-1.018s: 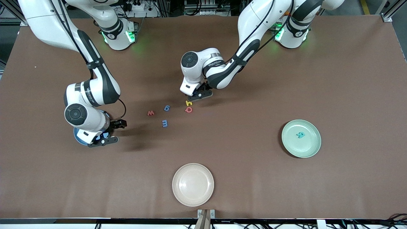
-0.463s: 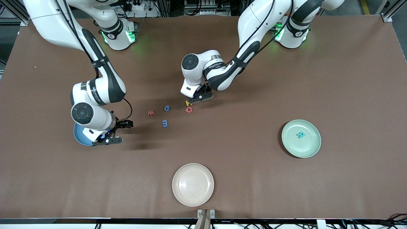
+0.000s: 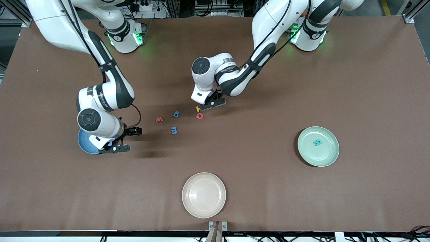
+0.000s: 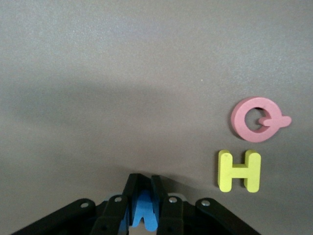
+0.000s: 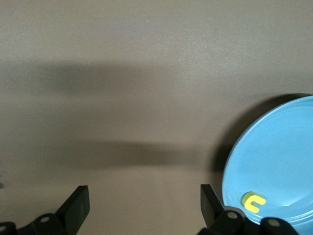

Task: Sort upper and lower case letters into plates

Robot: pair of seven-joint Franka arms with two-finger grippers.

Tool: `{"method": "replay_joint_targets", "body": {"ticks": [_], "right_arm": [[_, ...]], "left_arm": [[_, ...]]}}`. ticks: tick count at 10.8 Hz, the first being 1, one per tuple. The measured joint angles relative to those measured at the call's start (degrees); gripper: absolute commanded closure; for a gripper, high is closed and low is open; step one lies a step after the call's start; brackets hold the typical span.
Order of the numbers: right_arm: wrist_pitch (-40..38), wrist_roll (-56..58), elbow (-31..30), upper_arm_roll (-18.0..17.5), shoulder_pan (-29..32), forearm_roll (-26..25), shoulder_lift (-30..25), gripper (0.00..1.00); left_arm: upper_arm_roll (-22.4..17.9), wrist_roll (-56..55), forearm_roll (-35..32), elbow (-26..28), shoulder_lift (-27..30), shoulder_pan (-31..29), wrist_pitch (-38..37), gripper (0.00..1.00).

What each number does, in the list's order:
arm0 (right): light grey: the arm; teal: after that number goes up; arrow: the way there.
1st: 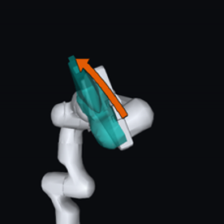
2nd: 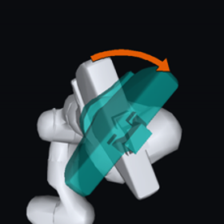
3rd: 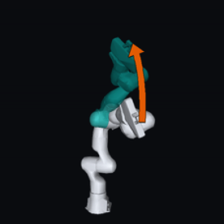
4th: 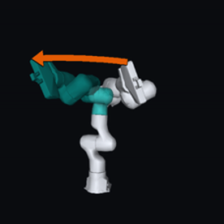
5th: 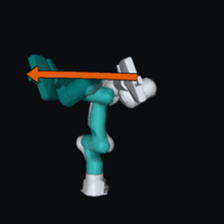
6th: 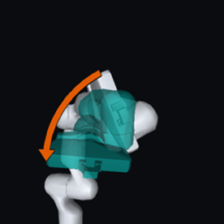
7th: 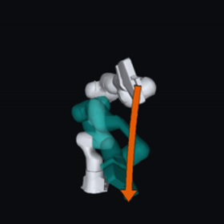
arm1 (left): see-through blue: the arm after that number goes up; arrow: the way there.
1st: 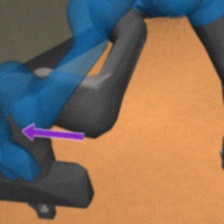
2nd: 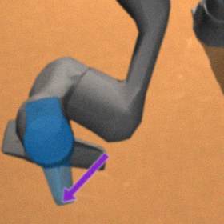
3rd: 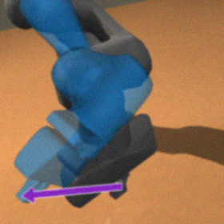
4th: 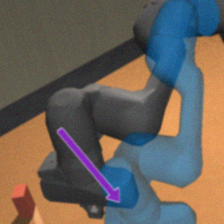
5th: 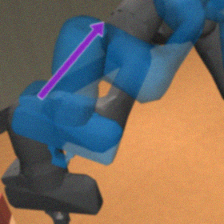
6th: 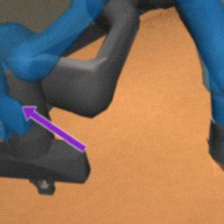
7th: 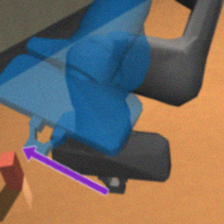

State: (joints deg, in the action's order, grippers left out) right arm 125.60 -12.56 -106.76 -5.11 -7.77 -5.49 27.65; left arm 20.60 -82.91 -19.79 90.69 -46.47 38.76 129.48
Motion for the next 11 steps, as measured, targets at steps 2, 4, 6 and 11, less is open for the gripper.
{"method": "replay_joint_targets", "body": {"ticks": [2,4,6,11], "right_arm": [[0.3,-1.0,0.0,0.0,-0.7,0.0,0.2,0.00],[0.7,-2.3,0.0,0.0,-1.2,0.0,0.6,0.00],[1.0,-2.8,0.0,0.0,-1.6,0.0,0.8,0.00],[2.1,-4.6,0.0,-0.1,-2.3,0.1,1.1,0.00]], "left_arm": [[-0.6,0.0,0.0,-0.5,0.0,-0.2,0.1,1.00],[-0.7,0.0,0.0,-0.7,0.0,-0.4,0.3,1.00],[-0.8,0.0,0.0,-1.2,0.4,-1.1,0.4,1.00],[-0.8,0.5,0.0,-2.0,6.4,-5.0,-4.0,1.00]]}}
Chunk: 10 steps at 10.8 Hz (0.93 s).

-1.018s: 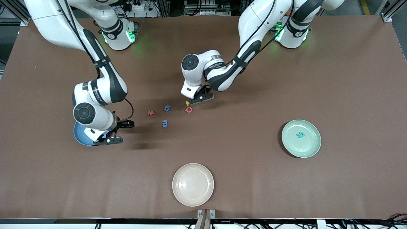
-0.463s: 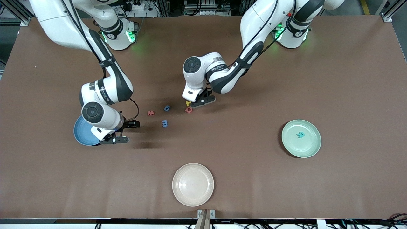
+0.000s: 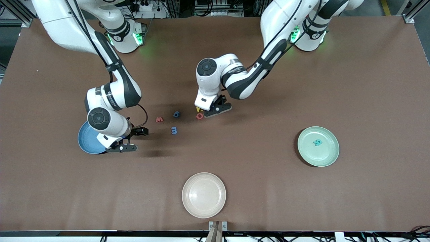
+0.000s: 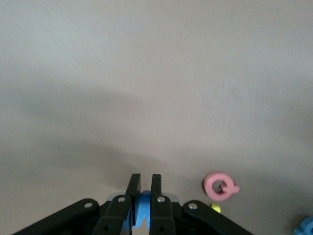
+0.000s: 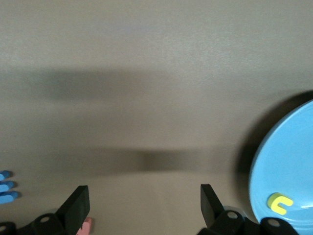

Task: Sort upper and lower case letters into plates
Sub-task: 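Put the blue M on the green plate with the left gripper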

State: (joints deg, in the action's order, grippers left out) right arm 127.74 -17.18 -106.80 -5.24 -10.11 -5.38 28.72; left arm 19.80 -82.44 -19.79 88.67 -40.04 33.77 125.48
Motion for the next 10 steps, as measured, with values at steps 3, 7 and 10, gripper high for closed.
{"method": "replay_joint_targets", "body": {"ticks": [3,7,10], "right_arm": [[1.6,-6.4,0.0,-0.1,-4.7,0.0,1.2,0.00],[1.7,-11.8,-0.2,-0.3,-10.2,0.1,1.4,0.00],[1.5,-20.5,-1.9,-0.9,-12.9,0.6,0.2,0.00]], "left_arm": [[0.0,8.4,0.7,0.0,5.9,-8.3,-4.3,1.00],[-0.1,32.3,2.1,0.4,8.9,-23.8,-9.3,1.00],[-0.4,48.8,2.2,2.0,8.0,-35.9,-9.5,1.00]]}}
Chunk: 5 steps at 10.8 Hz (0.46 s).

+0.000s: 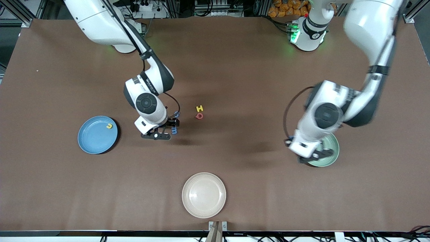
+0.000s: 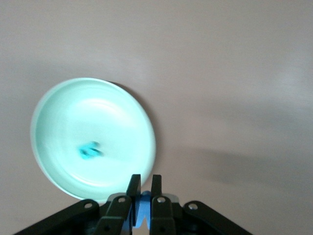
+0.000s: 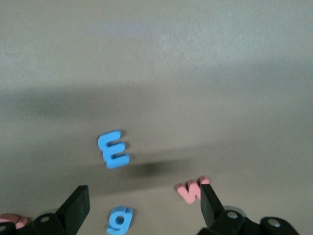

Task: Sort upper and lower case letters into plates
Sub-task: 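Put the blue M on the green plate with the left gripper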

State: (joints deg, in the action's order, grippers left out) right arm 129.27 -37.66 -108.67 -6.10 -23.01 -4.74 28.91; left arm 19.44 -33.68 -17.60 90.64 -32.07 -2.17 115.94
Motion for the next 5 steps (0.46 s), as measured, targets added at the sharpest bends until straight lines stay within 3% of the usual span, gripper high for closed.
{"method": "replay_joint_targets", "body": {"ticks": [2,3,4,5], "right_arm": [[0.8,-0.3,-3.5,0.0,0.0,0.1,-2.3,0.00],[2.8,0.1,-5.6,0.1,0.1,0.1,-3.3,0.00],[5.3,1.0,-7.4,0.2,0.2,0.1,-3.7,0.00],[7.4,2.5,-9.2,0.2,0.3,0.1,-3.7,0.00]], "left_arm": [[-0.2,5.6,-0.1,0.3,-2.3,-5.8,1.0,1.00],[-0.2,6.7,-0.2,0.4,-3.9,-7.9,2.7,0.89],[-0.2,6.9,-0.2,0.4,-5.3,-8.8,4.0,0.25],[-0.1,6.9,-0.3,0.4,-6.2,-8.9,4.7,0.00]]}}
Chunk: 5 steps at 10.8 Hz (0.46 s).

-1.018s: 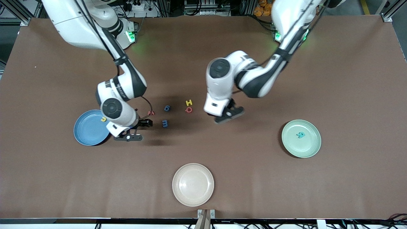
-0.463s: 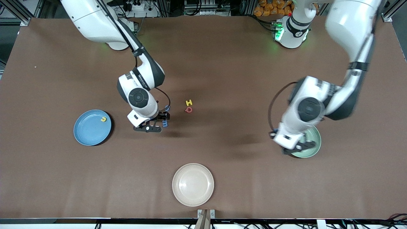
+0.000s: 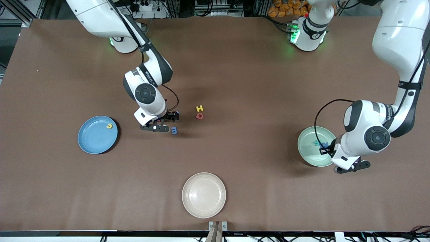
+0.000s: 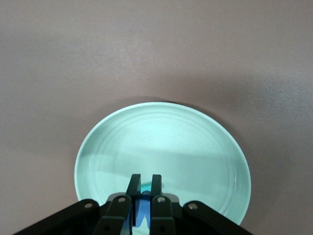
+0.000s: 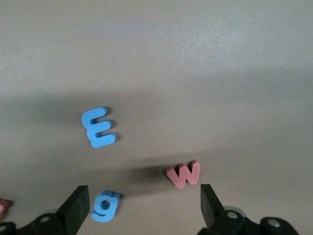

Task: Sort upper and lower case letters into plates
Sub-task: 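Put the blue M on the green plate with the left gripper, then grasp the red m with the right gripper while the left gripper returns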

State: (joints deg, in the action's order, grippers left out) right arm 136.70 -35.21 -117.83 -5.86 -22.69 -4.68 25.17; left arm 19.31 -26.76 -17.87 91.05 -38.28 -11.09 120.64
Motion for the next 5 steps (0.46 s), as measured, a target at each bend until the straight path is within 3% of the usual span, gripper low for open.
{"method": "replay_joint_targets", "body": {"ticks": [5], "right_arm": [[9.5,8.5,-6.4,0.3,1.5,0.0,-0.1,0.00]], "left_arm": [[1.0,-0.1,0.0,-1.4,2.0,0.8,0.1,0.00]]}}
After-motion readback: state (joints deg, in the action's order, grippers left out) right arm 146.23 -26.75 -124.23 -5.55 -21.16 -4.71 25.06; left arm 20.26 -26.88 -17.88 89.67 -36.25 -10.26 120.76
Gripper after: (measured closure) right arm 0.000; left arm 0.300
